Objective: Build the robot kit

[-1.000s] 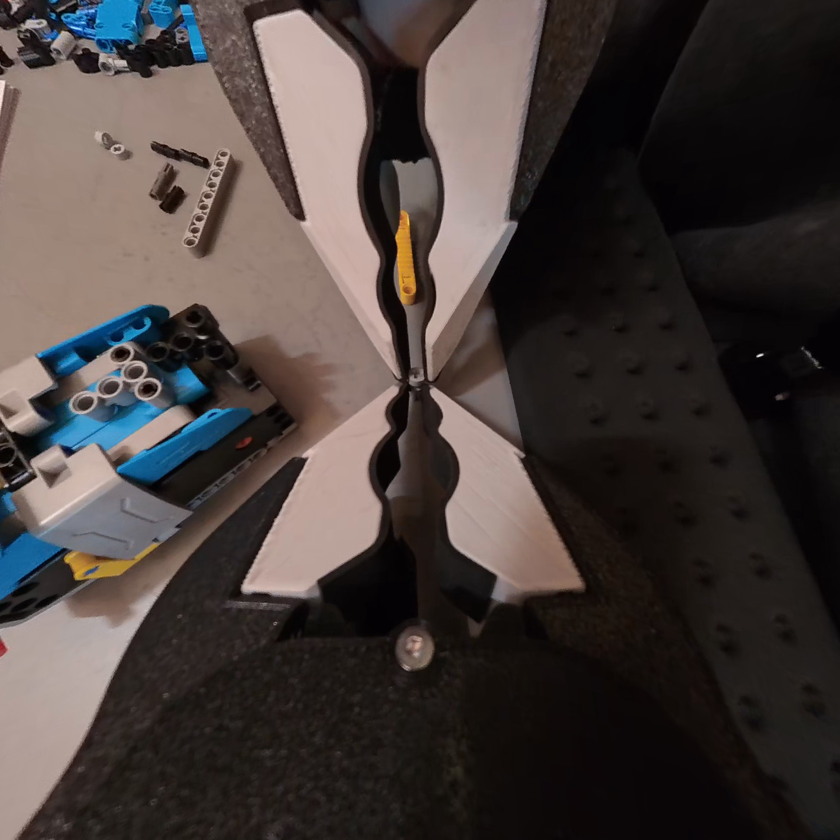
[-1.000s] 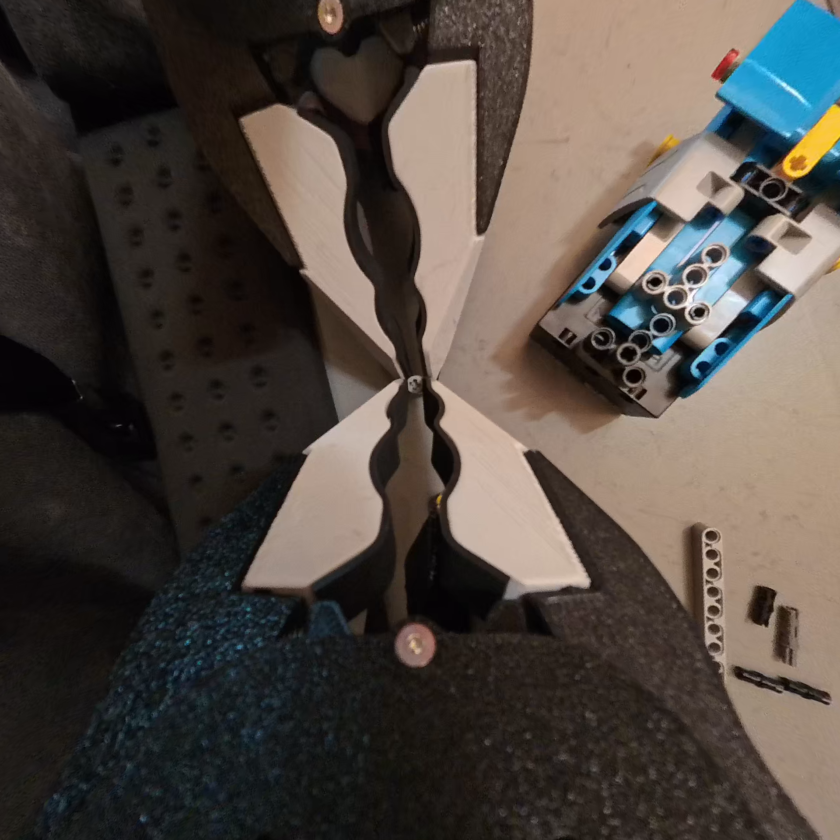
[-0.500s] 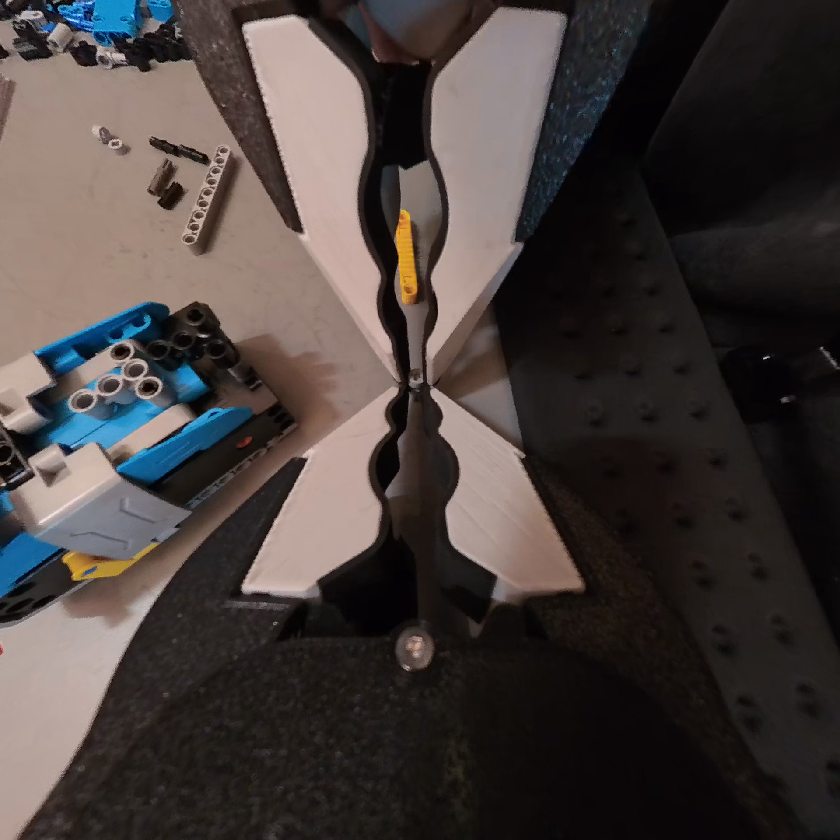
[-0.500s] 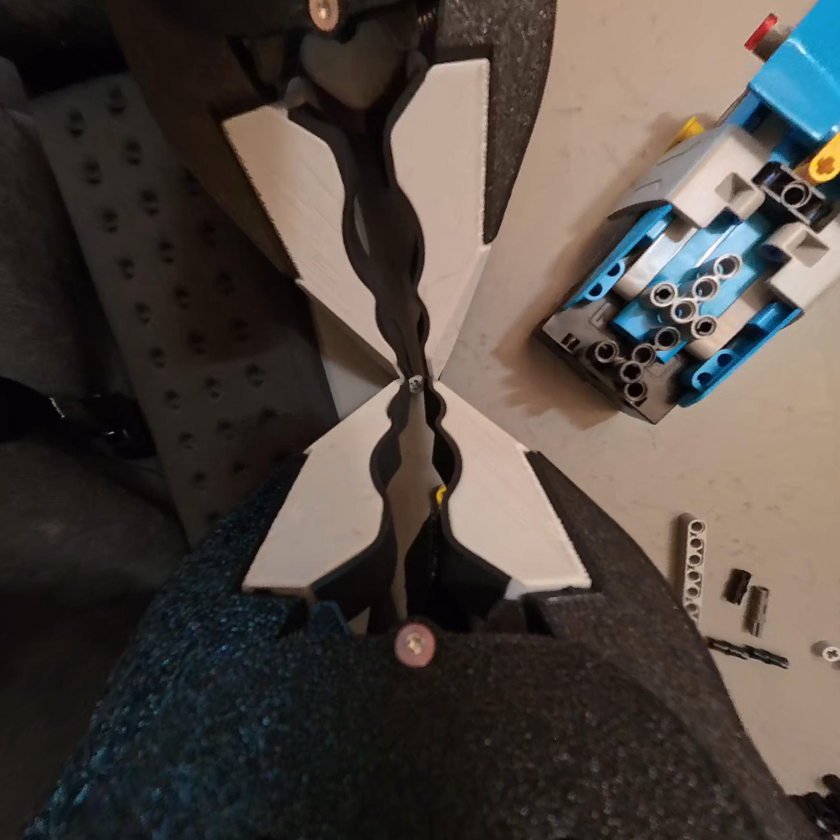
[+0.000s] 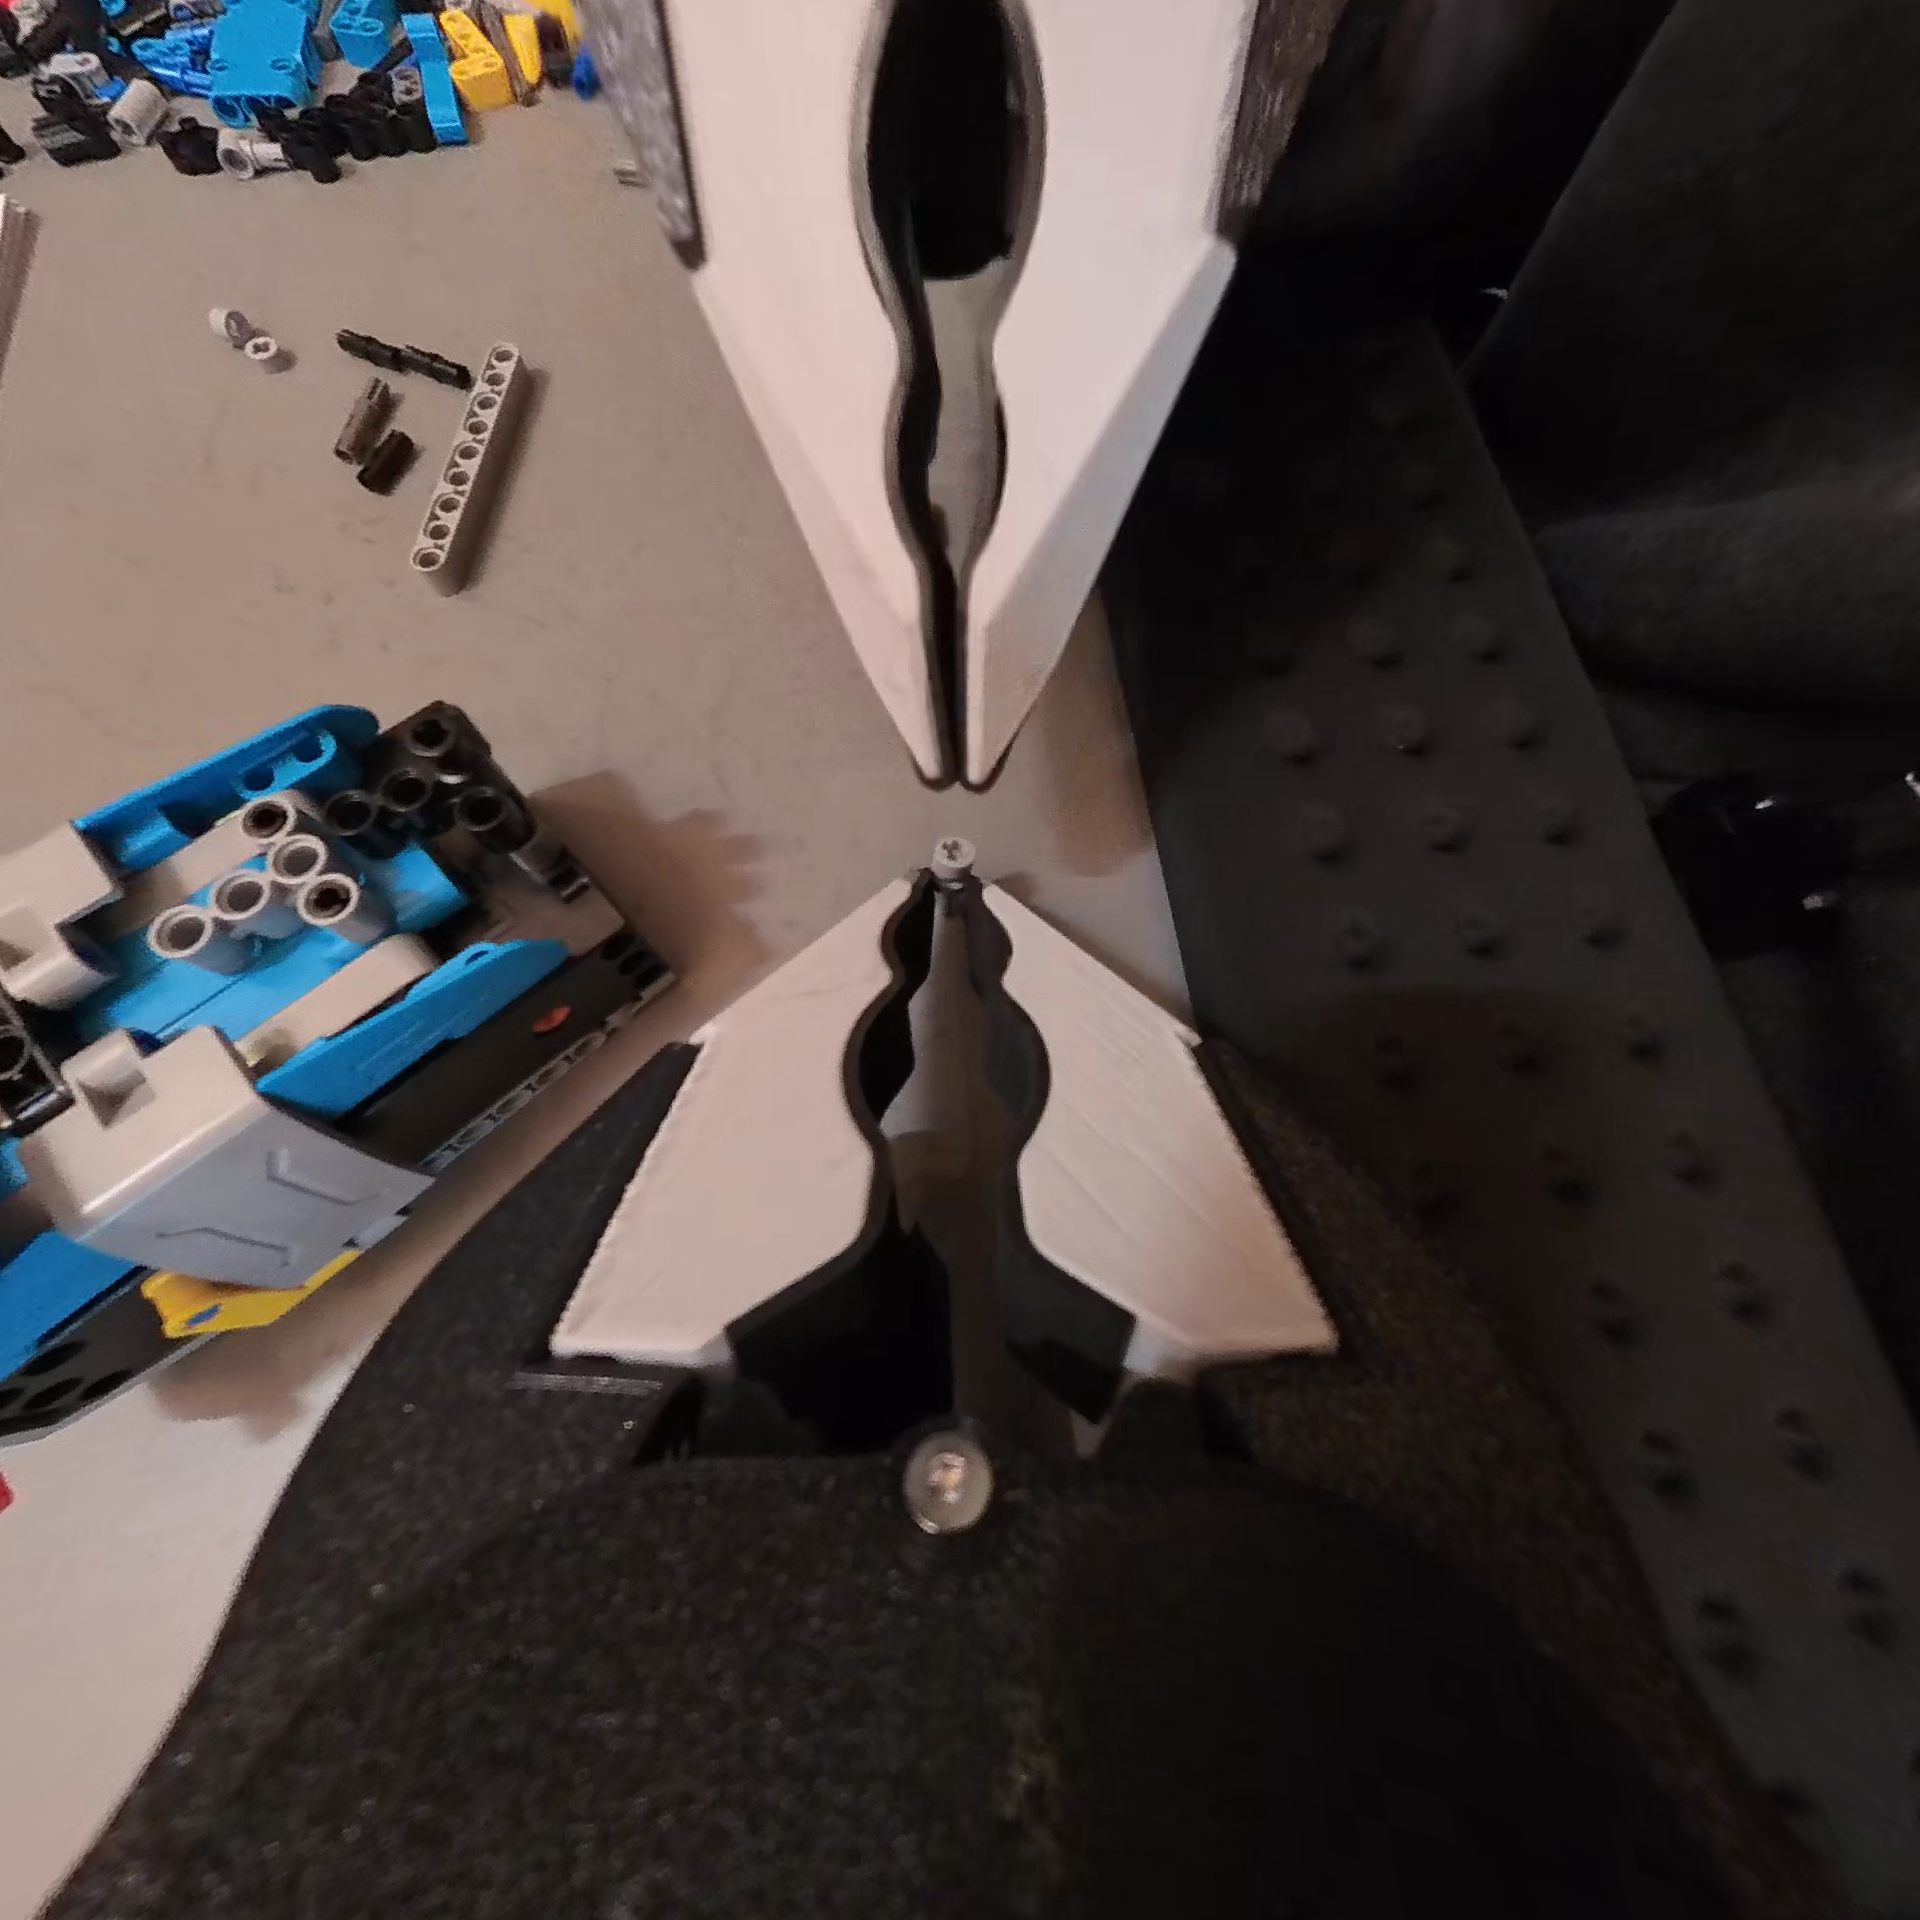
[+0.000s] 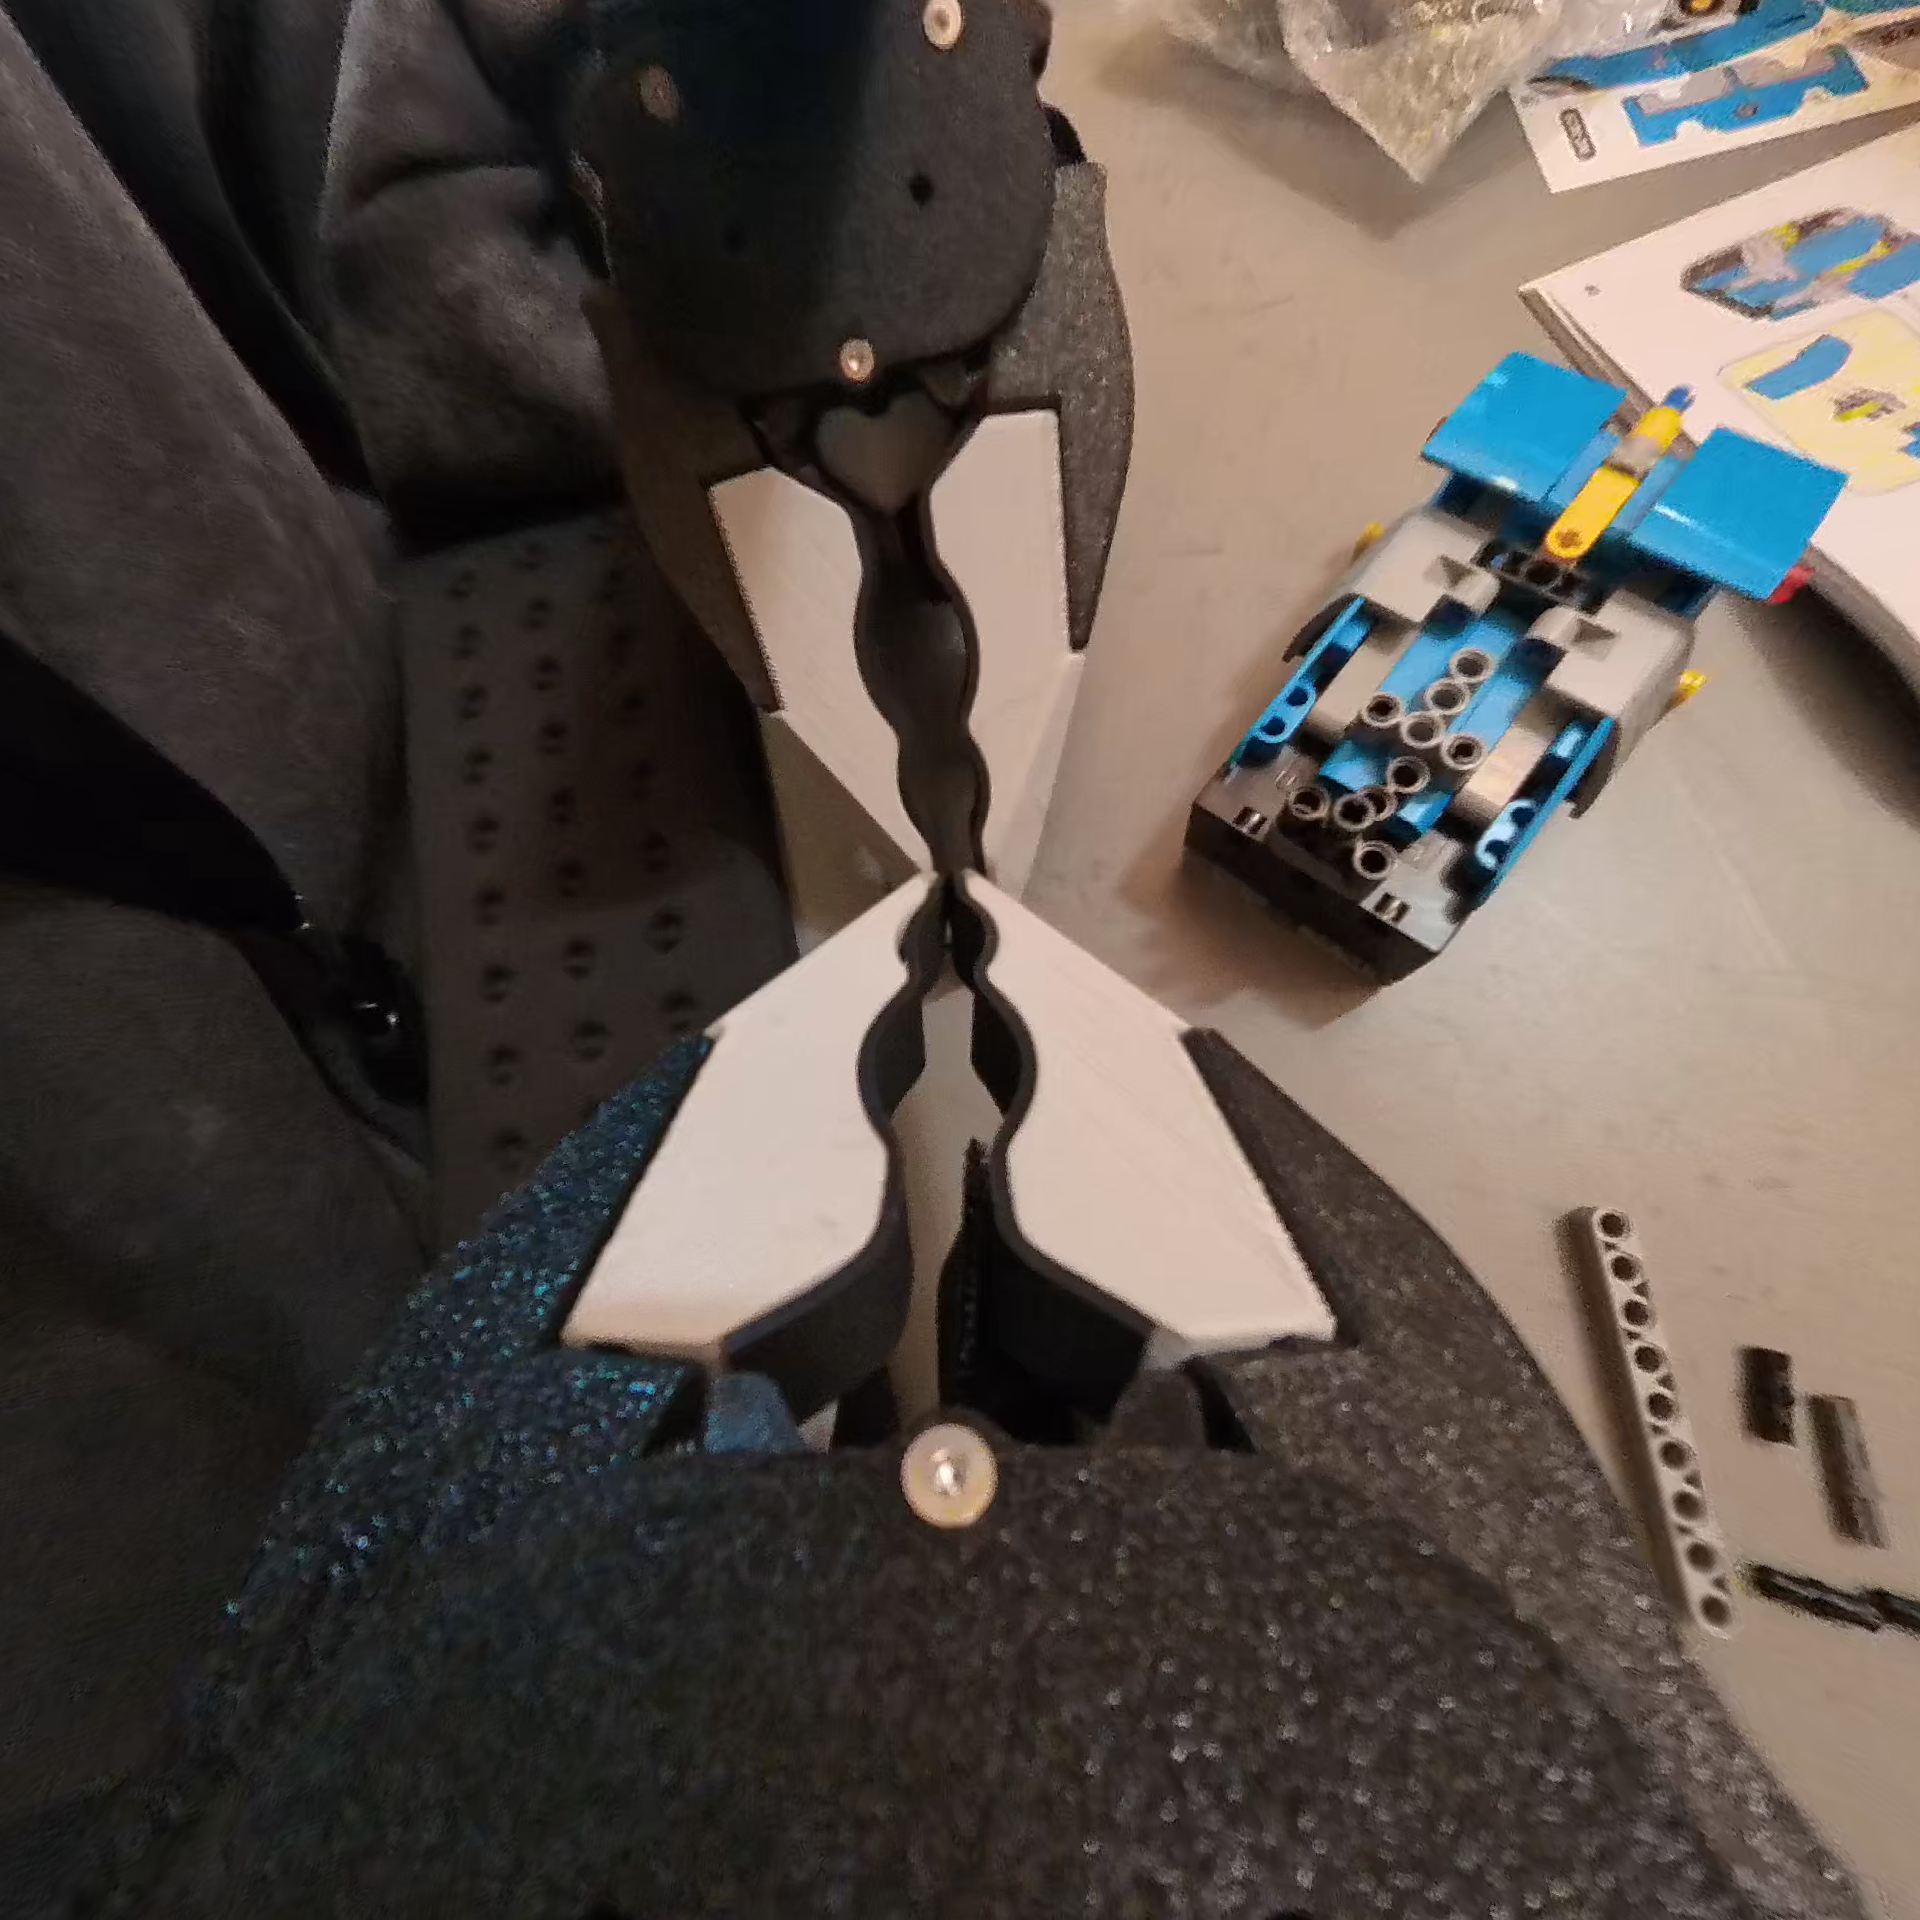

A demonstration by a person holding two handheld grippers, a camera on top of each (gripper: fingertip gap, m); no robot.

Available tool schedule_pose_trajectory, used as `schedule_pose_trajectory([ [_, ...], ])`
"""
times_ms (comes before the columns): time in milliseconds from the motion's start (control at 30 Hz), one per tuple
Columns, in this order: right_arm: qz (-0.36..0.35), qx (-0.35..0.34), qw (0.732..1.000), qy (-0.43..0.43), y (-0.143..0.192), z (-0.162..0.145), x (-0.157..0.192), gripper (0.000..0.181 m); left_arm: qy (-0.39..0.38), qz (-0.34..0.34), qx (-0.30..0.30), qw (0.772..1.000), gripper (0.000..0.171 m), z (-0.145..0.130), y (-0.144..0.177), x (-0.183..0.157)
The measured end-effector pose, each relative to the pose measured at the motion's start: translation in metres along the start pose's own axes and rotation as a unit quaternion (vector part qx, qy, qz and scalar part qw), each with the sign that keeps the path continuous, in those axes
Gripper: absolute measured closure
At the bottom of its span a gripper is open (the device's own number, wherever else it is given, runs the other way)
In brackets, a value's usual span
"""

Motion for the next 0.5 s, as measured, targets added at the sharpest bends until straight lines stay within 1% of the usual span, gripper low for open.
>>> schedule_pose_trajectory([
  [67, -0.019, 0.002, 1.000, 0.006, -0.005, -0.005, -0.004, 0.181, 0.001, -0.001, 0.000, 1.000, 0.167, 0.000, 0.000, 0.000],
  [133, -0.010, 0.006, 1.000, 0.006, -0.011, -0.008, 0.000, 0.181, 0.001, -0.001, 0.000, 1.000, 0.167, 0.000, 0.000, 0.000],
  [167, -0.016, 0.024, 1.000, 0.005, -0.016, -0.014, -0.003, 0.181, 0.001, -0.001, 0.000, 1.000, 0.167, 0.000, 0.000, 0.000],
  [233, -0.025, 0.023, 0.999, 0.010, -0.020, -0.015, -0.004, 0.181, 0.006, 0.000, 0.000, 1.000, 0.167, 0.000, 0.000, 0.001],
  [333, -0.031, 0.042, 0.999, 0.005, -0.020, -0.015, -0.004, 0.181, 0.008, 0.001, 0.002, 1.000, 0.168, -0.001, 0.000, 0.002],
  [400, -0.055, 0.079, 0.995, -0.005, -0.028, -0.017, -0.021, 0.181, -0.009, -0.007, 0.029, 0.999, 0.171, -0.006, -0.006, -0.004],
  [433, -0.048, 0.085, 0.995, -0.024, -0.026, -0.034, -0.021, 0.181, -0.025, 0.000, 0.037, 0.999, 0.171, -0.007, -0.007, -0.005],
  [467, -0.032, 0.096, 0.995, -0.024, -0.024, -0.038, -0.018, 0.181, -0.025, 0.013, 0.038, 0.999, 0.171, -0.007, -0.007, -0.002],
  [500, -0.027, 0.057, 0.998, -0.006, -0.015, -0.023, -0.013, 0.181, -0.016, 0.019, 0.036, 0.999, 0.171, -0.007, -0.006, 0.001],
])
Point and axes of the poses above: each gripper's, where its closed fingertips meet, y back along the fingers, z out of its top, x = y × z across the jaws, the point moved 2 cm from there along y, back along the fingers, and after that the axes turned 9 degrees about -y, right-handed, at the moved point
